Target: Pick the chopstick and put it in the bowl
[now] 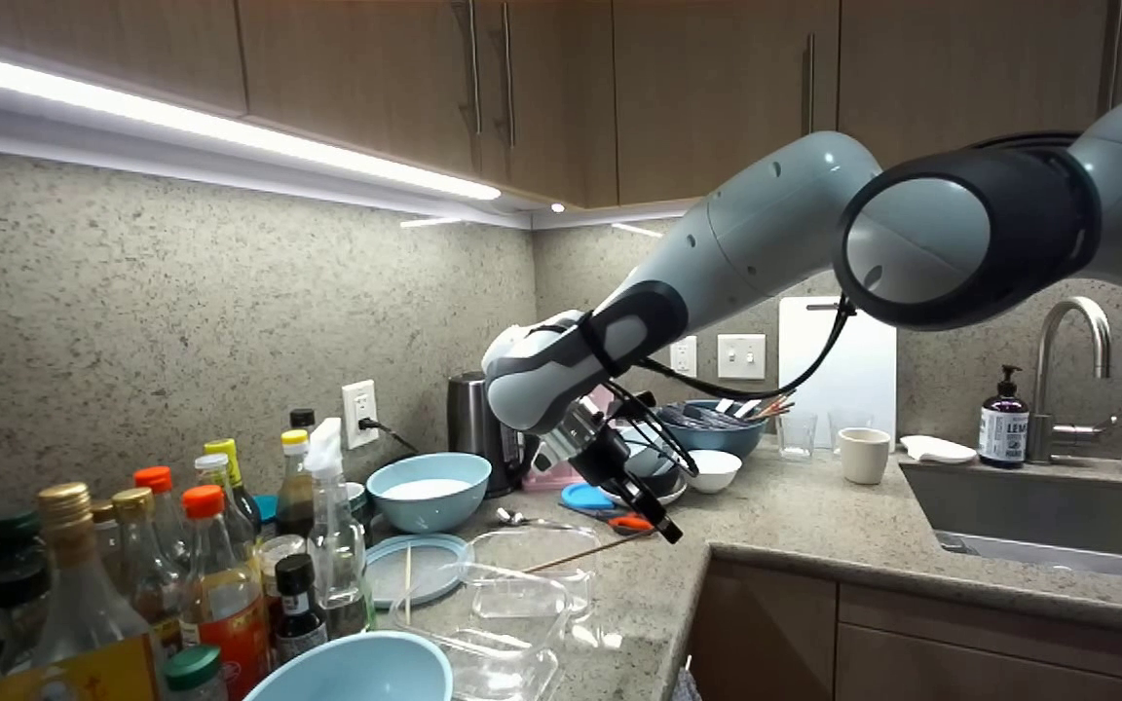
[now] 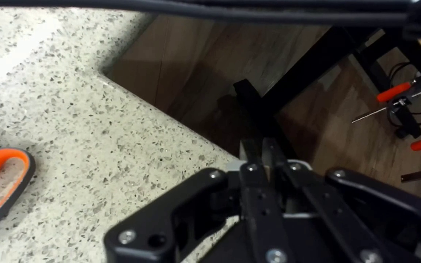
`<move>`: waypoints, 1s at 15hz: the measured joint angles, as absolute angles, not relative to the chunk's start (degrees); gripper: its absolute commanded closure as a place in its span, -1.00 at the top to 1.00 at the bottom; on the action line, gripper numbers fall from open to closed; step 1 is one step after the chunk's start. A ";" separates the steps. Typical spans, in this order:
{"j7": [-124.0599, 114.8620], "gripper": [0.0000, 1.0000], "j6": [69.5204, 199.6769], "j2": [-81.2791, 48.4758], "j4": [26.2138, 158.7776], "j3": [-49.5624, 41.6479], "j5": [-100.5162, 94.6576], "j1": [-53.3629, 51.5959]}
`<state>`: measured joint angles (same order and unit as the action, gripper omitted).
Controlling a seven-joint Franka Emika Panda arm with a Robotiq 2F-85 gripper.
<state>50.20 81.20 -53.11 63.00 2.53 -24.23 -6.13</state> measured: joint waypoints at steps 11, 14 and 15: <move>30.18 -0.86 75.39 -45.45 63.37 2.95 -24.06 -11.06; 21.37 -0.86 69.36 -42.36 63.42 4.06 -21.41 -13.47; 18.24 -0.86 67.50 -41.71 63.42 4.34 -20.06 -14.16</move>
